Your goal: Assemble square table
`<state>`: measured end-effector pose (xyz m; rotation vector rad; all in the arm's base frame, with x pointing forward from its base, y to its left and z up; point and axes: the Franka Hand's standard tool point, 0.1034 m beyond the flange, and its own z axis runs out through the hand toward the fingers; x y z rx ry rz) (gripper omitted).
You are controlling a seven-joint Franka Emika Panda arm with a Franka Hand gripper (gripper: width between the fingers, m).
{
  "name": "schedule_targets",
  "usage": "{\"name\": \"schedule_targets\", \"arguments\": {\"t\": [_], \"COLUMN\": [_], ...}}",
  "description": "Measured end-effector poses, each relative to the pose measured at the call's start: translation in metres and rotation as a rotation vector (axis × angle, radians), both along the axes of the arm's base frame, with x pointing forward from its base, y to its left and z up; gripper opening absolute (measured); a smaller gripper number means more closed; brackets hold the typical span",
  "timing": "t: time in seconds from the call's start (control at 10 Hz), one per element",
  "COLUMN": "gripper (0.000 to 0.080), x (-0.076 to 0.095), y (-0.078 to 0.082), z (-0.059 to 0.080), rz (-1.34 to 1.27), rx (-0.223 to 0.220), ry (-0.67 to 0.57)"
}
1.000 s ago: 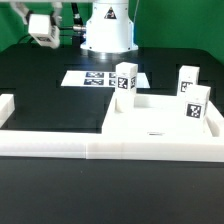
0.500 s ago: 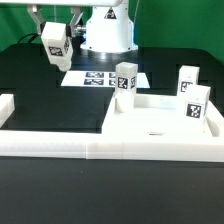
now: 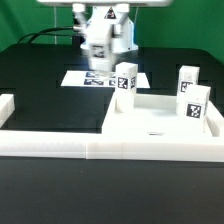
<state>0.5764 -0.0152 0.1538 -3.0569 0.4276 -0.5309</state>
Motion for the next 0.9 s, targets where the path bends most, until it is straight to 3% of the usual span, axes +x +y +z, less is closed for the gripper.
{"name": "schedule_targets", "arguments": {"t": [0.2,0.7,0.9], "gripper": [0.0291,0.0291,0.0291], "x": [-0.001,-0.001,-0.004], "y": [-0.009,-0.007,0.005], "z": [0.0,-0.001,-0.014], "rz": [0.008,0.012,0.023], "rx": [-0.006,-0.012,-0.034], "ry": [0.007,-0.008,-0.051]}}
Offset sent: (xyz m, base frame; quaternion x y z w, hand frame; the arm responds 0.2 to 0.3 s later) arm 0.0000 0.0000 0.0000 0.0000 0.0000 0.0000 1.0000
